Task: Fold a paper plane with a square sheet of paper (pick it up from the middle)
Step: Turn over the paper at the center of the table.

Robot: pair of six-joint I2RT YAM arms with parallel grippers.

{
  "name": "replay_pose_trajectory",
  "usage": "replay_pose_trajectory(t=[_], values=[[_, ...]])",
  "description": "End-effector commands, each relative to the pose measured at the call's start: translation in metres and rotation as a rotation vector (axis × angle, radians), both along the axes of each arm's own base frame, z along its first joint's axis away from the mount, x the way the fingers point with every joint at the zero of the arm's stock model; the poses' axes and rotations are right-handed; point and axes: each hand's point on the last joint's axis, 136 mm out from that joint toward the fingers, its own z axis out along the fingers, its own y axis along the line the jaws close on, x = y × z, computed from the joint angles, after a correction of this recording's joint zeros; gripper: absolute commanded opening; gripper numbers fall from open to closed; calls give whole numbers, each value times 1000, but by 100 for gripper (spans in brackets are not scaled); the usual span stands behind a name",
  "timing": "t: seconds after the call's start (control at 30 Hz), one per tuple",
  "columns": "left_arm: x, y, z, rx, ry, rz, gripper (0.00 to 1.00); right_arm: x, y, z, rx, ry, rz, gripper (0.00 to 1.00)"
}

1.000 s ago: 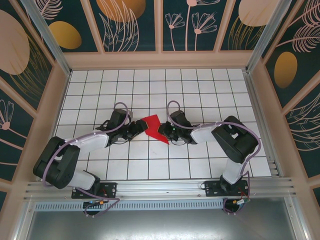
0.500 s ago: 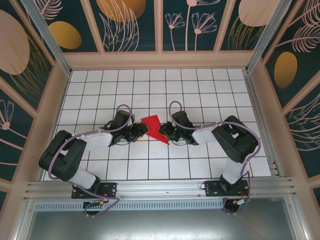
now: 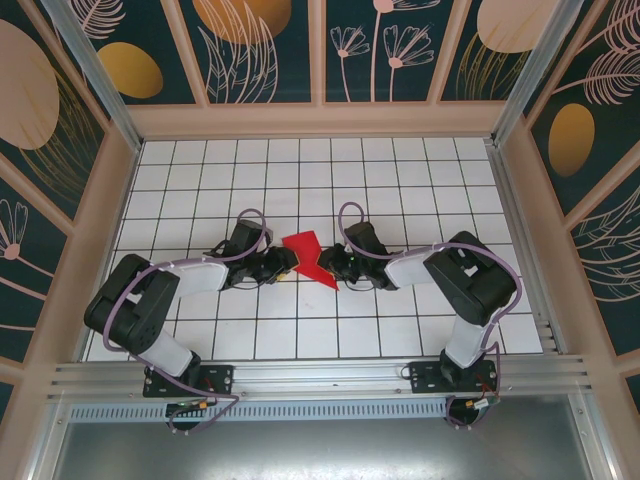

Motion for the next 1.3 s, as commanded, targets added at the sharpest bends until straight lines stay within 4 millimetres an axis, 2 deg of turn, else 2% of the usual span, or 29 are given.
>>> replay_pose_trajectory(t=[0.0,0.2,0.37,0.57,0.77,1.07,1.27], values=[[5,-9,4,-30,-17,-26,39,-12,-9,-18,-31,69,1,25],[4,-10,2,-31,-11,-31,40,-12,-8,-18,-33,69,5,25],[3,-19,8,-88,-13,-54,38,-13,-7,-17,-25,61,12,25],[5,-24,18,-142,-28,-56,37,-10,-9,-6,-14,-4,18,34],[5,-28,19,-178,-24,-53,29,-6,-5,6,-4,-73,56,39],[3,-23,13,-148,-15,-37,10,7,-4,49,-11,-327,135,48],[6,-22,20,-151,-24,-20,6,14,-23,65,-150,-514,160,58]])
